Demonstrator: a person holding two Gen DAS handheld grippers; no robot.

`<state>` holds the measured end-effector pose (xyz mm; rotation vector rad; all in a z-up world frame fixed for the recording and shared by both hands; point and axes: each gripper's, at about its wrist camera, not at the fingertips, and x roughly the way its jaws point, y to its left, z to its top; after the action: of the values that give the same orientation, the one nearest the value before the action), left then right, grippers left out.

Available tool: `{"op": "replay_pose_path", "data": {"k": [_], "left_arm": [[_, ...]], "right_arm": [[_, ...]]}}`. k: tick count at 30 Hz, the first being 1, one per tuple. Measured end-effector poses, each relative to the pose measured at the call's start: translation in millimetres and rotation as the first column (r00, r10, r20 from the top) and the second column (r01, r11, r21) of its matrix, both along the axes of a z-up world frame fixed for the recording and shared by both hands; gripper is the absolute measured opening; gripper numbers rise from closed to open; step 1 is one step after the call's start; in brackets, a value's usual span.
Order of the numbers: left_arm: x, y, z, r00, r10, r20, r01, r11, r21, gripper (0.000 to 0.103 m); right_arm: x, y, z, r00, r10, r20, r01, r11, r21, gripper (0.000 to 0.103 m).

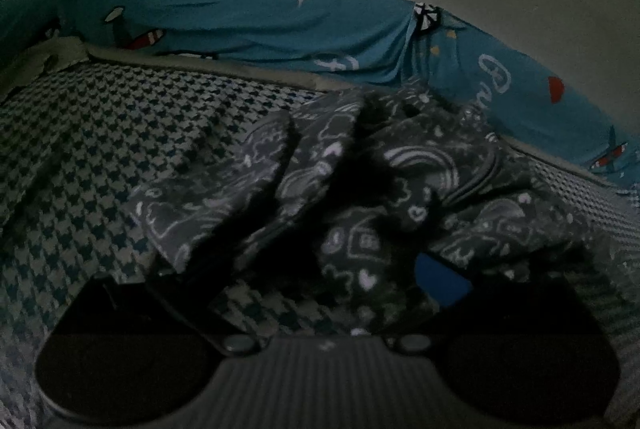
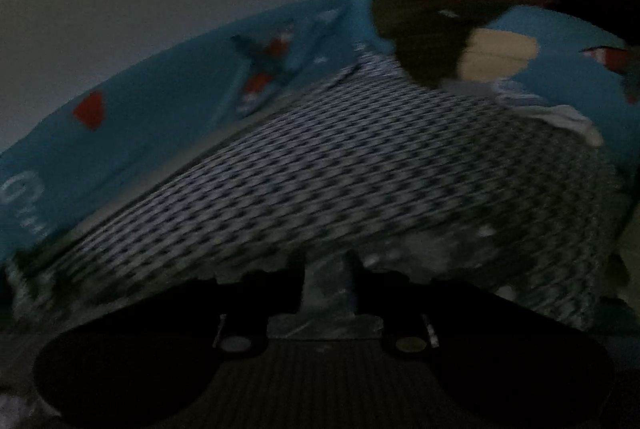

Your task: Fold clothes

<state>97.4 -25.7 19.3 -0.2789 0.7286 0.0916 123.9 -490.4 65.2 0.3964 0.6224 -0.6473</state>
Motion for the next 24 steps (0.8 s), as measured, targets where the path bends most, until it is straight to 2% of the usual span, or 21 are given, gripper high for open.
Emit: {"op": "replay_pose_path", "data": {"k": [4,7,13,16,24], "left_arm": [[-4.2,4.6,-2.9,1.000,0.009,-0.009,-0.009,1.000,0.006,0.103],[-7.9,8.3,-5.6,1.000,0.015,-0.017,-0.015,1.000,0.006,0.103],[-15.5,10.7,-11.2,1.000,-0.007,-0.023,0.007,0.999,-0.038,0.103],[-18.5,6.1,-11.8,1.000,-0.026,-0.016,0.025,0.999,-0.034,0.103],[-20.4,-2.1,-12.1,0.998,-0.055,-0.002,0.055,0.998,-0.037,0.102]], "right_arm": [[7.4,27.9,-4.6,0.993,0.119,-0.008,-0.120,0.993,-0.009,0.026],[7.2,55.0,-10.9,0.972,0.233,-0.013,-0.233,0.972,-0.008,0.027],[6.4,106.1,-28.0,0.897,0.443,-0.020,-0.442,0.897,0.024,0.028],[6.2,127.9,-36.2,0.852,0.523,-0.018,-0.522,0.852,0.053,0.029],[5.5,170.1,-43.0,0.759,0.651,0.013,-0.650,0.756,0.078,0.034]]}}
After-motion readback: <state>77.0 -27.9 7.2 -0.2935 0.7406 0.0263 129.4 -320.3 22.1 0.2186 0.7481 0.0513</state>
